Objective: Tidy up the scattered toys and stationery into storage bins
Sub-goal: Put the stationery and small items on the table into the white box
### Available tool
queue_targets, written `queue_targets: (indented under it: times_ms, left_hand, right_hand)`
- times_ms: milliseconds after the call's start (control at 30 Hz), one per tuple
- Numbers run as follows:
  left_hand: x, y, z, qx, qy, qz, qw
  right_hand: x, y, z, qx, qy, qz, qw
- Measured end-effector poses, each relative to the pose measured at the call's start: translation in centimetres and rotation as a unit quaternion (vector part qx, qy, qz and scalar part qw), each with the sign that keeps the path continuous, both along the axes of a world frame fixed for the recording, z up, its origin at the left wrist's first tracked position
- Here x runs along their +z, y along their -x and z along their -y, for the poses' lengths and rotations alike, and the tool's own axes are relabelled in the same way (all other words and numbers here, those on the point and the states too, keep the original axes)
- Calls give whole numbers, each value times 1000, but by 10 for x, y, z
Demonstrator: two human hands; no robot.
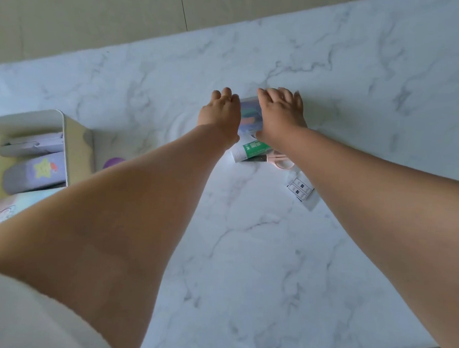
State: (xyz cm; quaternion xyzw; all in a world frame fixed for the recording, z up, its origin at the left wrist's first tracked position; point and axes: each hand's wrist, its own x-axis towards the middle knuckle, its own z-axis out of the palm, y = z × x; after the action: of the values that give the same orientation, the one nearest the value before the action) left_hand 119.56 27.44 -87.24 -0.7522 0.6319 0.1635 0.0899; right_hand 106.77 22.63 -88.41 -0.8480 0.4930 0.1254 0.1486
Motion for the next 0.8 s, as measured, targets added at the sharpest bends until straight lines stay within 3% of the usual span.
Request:
queue_targets:
  times_ms: [233, 600, 800]
  left_hand:
    - [33, -60, -51, 27, 13, -7, 1000]
    - [105, -245, -172, 75, -1, 60, 995]
    - [90, -312, -220, 86, -29, 113, 989]
  right_hand:
    - [35, -55, -27, 49, -15, 17, 999]
    - [99, -239, -125, 172, 12, 92, 981]
    - [93, -312, -176, 198, 25, 74, 977]
